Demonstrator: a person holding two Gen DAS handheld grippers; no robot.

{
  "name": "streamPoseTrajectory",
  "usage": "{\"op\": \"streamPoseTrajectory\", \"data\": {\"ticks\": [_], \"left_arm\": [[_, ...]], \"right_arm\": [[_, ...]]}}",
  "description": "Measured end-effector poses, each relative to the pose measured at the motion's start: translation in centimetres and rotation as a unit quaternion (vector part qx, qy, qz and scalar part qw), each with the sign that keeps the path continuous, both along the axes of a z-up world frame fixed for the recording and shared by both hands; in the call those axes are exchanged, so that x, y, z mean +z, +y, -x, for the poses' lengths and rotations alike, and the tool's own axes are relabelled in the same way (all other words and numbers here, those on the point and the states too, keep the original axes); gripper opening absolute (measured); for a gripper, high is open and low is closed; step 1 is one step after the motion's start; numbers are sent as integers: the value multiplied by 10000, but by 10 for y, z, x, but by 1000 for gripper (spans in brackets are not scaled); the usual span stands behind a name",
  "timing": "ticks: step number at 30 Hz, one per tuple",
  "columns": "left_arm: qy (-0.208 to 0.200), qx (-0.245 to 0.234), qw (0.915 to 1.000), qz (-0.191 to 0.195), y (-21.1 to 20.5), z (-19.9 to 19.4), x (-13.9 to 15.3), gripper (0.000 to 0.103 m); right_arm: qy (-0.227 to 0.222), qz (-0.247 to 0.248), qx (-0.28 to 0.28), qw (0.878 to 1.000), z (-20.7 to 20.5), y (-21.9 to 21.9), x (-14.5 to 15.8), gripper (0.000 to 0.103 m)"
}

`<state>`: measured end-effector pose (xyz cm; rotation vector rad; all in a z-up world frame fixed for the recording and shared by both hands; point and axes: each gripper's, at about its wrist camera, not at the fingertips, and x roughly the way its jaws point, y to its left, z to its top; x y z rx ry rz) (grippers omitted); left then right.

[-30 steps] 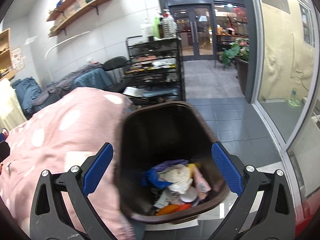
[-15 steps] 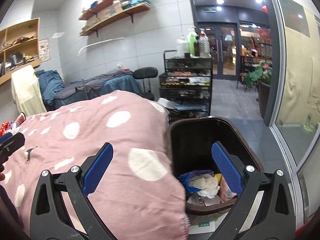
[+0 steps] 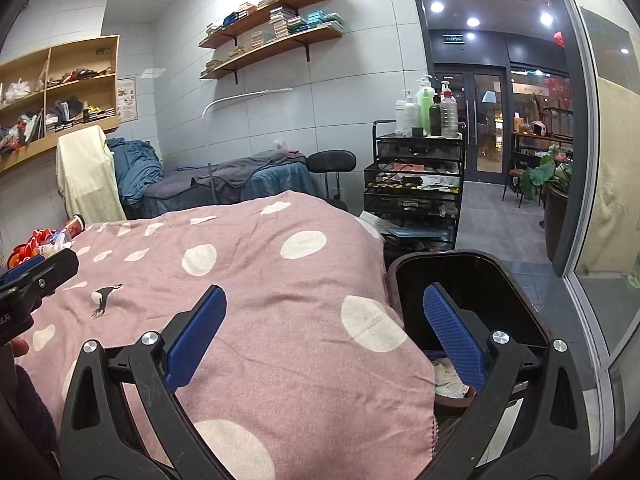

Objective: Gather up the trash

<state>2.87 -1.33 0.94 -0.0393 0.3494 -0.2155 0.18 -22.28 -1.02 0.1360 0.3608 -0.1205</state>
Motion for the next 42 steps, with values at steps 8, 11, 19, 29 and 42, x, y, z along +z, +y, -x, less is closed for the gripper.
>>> {"op": "streamPoseTrajectory", "data": {"ticks": [8, 11, 19, 29, 42], "left_arm": [[-17, 7, 10000, -11, 1, 3, 0, 98], [13, 3, 10000, -37, 1, 2, -1, 98], [24, -2, 10000, -44, 3, 2, -1, 98], [45, -20, 10000, -44, 3, 1, -2, 98], [102, -32, 9999, -48, 1, 0, -6, 98]], "right_arm": [[-20, -44, 8, 10000, 3, 2, 1, 97], [-11, -100, 3, 9999, 4, 2, 1, 97], [0, -147, -9, 9999, 2, -4, 1, 97], [18, -162, -2, 9999, 1, -4, 0, 97], [39, -196, 17, 9998, -1, -5, -1, 97]]}}
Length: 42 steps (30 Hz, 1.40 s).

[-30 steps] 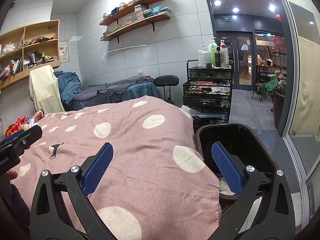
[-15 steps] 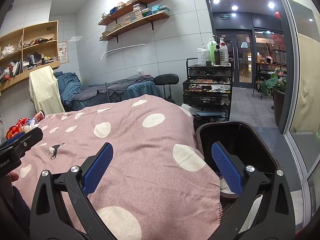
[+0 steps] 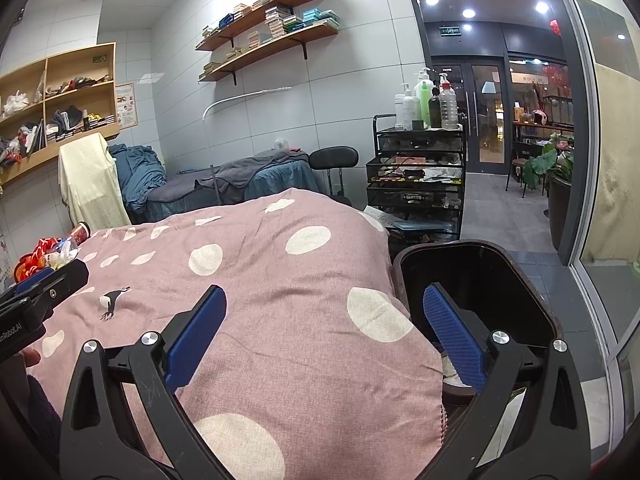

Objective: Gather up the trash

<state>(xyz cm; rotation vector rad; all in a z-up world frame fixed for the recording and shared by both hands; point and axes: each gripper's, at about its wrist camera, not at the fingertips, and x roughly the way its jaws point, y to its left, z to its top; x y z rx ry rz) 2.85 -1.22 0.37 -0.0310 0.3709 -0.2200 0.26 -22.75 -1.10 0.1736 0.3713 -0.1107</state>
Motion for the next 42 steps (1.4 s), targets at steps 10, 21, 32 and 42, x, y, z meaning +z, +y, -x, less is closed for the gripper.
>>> {"op": "streamPoseTrajectory", "data": {"ticks": [10, 21, 32, 42], "left_arm": [[34, -12, 10000, -6, 1, -1, -2, 98], [41, -25, 10000, -23, 0, -1, -2, 98], [47, -117, 9999, -16, 0, -1, -2, 98], [-119, -143, 9995, -261, -5, 2, 0, 98]], "right_arm": [[15, -18, 6, 10000, -1, 0, -1, 97], [44, -42, 10, 10000, -3, -1, -3, 98], [66, -63, -14, 10000, -3, -2, -4, 97], [95, -62, -19, 9999, -4, 0, -6, 97]]}}
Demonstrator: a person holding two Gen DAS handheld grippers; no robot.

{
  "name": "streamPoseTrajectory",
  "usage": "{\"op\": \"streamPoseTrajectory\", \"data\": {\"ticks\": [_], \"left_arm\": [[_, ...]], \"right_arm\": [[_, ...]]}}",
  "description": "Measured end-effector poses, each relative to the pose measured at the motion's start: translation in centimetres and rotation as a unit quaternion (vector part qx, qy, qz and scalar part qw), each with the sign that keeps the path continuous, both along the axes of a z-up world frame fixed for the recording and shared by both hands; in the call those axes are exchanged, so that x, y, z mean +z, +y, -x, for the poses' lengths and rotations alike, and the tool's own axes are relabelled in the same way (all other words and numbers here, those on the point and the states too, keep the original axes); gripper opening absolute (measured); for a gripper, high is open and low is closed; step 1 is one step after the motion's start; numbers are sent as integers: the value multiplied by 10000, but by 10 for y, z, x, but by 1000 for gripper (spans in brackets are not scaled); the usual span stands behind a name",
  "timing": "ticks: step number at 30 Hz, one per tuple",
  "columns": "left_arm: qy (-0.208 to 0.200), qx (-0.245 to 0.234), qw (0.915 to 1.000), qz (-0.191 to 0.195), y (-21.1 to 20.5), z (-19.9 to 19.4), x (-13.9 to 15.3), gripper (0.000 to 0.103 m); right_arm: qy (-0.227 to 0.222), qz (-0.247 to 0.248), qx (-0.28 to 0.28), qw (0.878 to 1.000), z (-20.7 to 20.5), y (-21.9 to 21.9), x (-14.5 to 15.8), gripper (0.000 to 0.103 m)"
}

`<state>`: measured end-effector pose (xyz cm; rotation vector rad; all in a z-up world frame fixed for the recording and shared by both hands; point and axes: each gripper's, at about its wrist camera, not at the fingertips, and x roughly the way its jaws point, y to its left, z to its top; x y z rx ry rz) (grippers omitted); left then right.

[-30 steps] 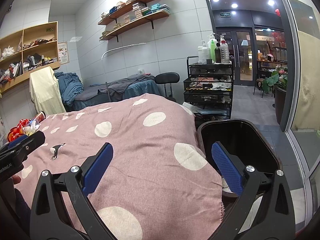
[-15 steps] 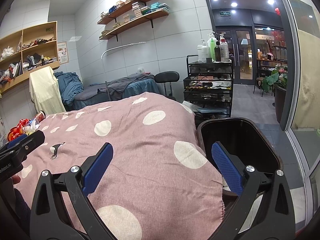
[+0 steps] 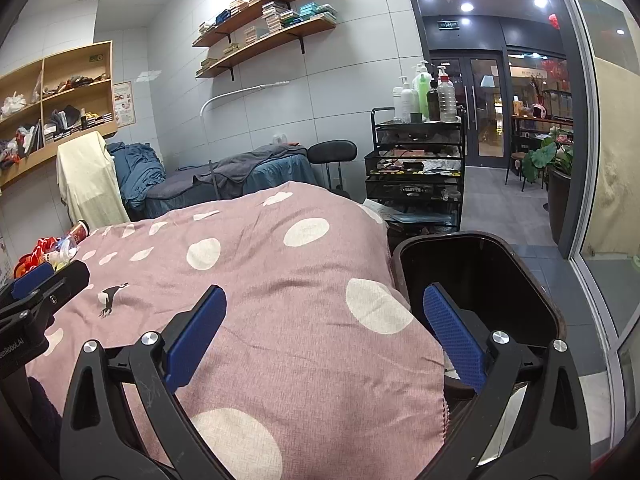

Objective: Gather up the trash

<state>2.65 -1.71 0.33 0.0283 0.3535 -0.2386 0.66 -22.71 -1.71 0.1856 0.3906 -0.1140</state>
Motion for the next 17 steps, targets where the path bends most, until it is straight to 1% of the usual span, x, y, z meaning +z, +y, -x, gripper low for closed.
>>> {"op": "streamPoseTrajectory", "data": {"ticks": [8, 17], "left_arm": [[26, -45, 9999, 96, 4, -2, 0, 98], [74, 19, 9999, 142, 8, -4, 0, 98]], "right_arm": [[7, -15, -18, 10000, 0, -1, -1, 97], [15, -24, -23, 10000, 0, -1, -2, 98]]}}
